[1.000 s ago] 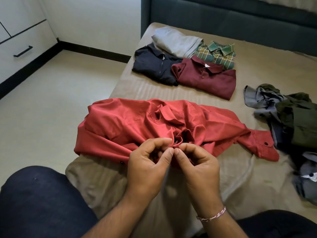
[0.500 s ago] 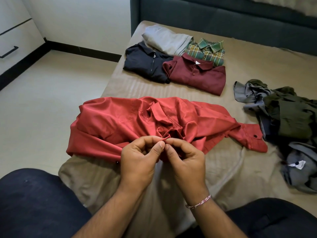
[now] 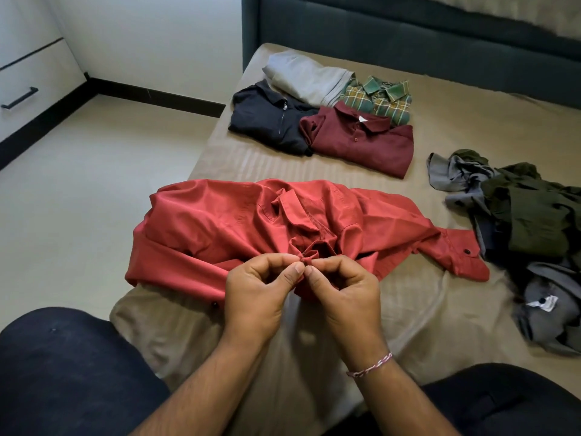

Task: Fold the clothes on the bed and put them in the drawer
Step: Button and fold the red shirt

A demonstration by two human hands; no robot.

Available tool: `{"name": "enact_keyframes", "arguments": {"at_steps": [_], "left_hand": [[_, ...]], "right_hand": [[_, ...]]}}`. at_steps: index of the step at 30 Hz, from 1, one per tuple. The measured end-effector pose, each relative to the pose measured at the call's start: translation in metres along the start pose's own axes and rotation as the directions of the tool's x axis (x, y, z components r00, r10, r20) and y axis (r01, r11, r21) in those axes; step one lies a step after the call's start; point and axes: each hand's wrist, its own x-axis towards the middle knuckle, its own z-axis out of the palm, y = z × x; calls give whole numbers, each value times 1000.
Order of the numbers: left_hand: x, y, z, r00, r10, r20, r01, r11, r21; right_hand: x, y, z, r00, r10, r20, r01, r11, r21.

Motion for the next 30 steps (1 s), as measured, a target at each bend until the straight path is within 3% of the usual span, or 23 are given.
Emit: {"name": "enact_keyframes", "arguments": {"at_steps": [11, 19, 23, 30], "left_hand": [[7, -8, -4, 997, -42, 60, 38, 997, 66], [14, -10, -11, 996, -31, 80, 23, 995, 102], [17, -7, -11, 994, -15, 105, 1, 992, 127], [18, -5, -9, 975, -105, 196, 101, 994, 30]], "right_hand": [[3, 9, -2, 990, -142, -4, 139, 978, -155], [7, 12, -2, 988, -149, 38, 153, 971, -184], [11, 11, -4, 993, -97, 71, 104, 989, -104], [9, 12, -5, 994, -37, 100, 29, 997, 75]]}}
